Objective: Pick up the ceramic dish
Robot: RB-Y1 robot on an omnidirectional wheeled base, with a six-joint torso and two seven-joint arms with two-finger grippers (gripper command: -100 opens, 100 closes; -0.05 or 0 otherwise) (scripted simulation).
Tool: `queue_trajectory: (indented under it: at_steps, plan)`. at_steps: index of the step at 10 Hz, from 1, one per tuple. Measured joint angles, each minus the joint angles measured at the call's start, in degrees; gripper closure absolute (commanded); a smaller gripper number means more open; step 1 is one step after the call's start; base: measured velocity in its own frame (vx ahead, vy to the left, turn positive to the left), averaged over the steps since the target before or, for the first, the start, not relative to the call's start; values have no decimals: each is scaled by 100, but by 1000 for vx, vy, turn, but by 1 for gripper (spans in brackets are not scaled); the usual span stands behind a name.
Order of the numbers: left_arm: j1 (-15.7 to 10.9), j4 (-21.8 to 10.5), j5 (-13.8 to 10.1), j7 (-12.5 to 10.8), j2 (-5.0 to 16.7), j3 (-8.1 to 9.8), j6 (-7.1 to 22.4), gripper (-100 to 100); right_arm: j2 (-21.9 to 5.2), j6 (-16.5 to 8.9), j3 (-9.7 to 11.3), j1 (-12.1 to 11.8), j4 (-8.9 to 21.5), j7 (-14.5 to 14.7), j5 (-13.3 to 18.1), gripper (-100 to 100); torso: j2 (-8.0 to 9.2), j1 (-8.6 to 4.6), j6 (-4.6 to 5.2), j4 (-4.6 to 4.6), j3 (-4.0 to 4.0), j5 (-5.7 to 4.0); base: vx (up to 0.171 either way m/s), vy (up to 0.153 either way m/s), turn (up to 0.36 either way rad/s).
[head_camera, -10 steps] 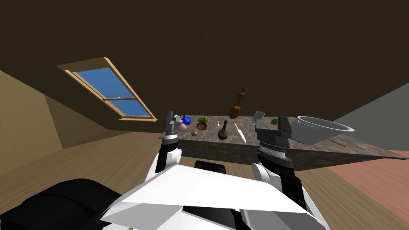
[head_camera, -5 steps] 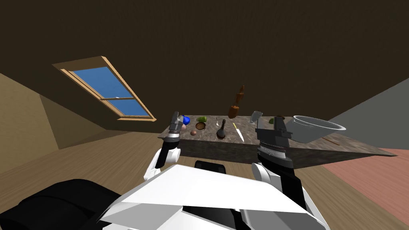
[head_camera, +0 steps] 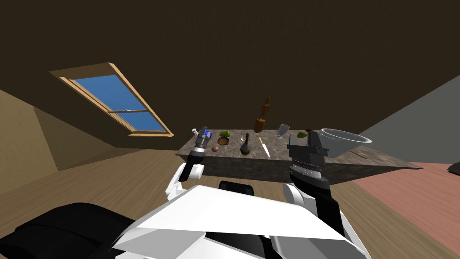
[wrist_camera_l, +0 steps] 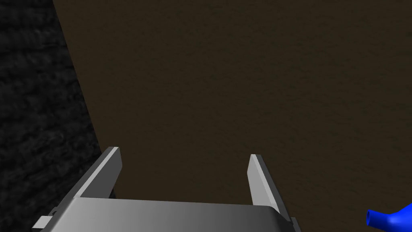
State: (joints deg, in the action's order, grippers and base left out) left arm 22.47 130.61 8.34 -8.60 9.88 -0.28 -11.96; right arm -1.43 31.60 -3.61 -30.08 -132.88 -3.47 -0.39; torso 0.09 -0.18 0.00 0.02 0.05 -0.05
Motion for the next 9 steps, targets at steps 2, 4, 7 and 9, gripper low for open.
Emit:
queue_trajectory:
  at_steps: [2,4,7,9]
  plan:
    - [-98,-103,36,-143,51,-26,232,-100,0,0,0,0,0,0,0,0,-4,8,0,-1,-2,2,-11,-28,-29]
    - [-236,-181,69,-297,94,-46,506,-100,0,0,0,0,0,0,0,0,-5,8,-1,-1,-3,2,-12,-31,-35]
    - [-426,-312,105,-552,160,-64,908,-100,0,0,0,0,0,0,0,0,-5,6,1,-1,-3,2,-10,-29,-42]
    - [-551,-397,155,-684,139,-114,1179,-100,0,0,0,0,0,0,0,0,-4,7,1,-1,-3,2,-15,-24,-46]
